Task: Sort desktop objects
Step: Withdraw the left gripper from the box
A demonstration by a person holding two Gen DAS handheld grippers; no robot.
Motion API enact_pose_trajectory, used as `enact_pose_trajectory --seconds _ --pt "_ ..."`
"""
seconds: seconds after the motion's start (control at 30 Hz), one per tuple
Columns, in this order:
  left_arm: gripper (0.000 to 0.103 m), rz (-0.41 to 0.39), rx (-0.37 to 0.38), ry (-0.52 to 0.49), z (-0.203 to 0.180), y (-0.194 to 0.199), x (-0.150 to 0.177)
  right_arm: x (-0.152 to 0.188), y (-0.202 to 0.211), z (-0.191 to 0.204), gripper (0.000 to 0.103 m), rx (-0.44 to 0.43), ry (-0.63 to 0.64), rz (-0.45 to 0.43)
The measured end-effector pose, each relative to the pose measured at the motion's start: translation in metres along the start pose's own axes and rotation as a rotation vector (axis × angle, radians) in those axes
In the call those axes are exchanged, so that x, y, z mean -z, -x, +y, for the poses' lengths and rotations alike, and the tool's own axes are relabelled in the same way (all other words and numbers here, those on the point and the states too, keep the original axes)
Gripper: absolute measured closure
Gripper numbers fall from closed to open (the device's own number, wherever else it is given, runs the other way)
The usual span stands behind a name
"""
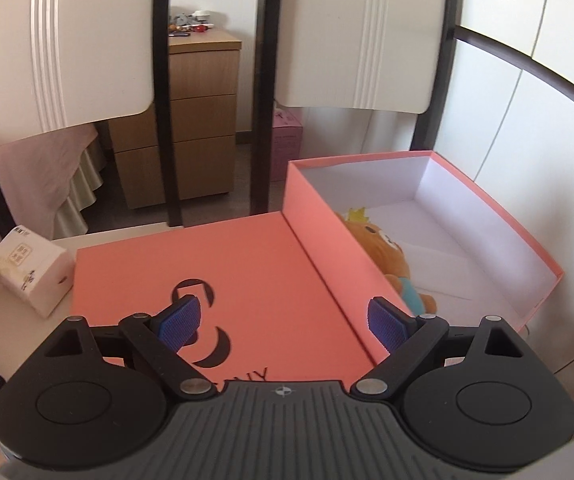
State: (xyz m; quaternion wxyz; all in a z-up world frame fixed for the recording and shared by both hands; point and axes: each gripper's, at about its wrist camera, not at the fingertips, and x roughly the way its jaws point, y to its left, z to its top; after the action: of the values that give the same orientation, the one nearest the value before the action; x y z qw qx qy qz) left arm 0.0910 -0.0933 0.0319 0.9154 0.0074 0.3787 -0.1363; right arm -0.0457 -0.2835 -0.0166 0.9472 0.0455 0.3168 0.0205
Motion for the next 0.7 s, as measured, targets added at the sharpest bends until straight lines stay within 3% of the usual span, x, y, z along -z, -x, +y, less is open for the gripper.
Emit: enact_pose_trajectory --seconds 0.43,0.5,0.7 --pt "0.01 -0.095 -0.124 0.086 0.071 0.026 0.053 -0.013 -0.013 0.055 0.0 -0.087 0.075 -0.017" --pt "0.009 -0.137 -0.152 0.107 0.082 0.039 0.065 -0.014 -0.017 0.063 0.0 -0.098 0.084 -0.021" --pt "0.007 -0.148 -0.191 0.137 0.107 0.059 0.11 -0.017 -0.035 0.08 0.0 -0.088 0.097 -0.002"
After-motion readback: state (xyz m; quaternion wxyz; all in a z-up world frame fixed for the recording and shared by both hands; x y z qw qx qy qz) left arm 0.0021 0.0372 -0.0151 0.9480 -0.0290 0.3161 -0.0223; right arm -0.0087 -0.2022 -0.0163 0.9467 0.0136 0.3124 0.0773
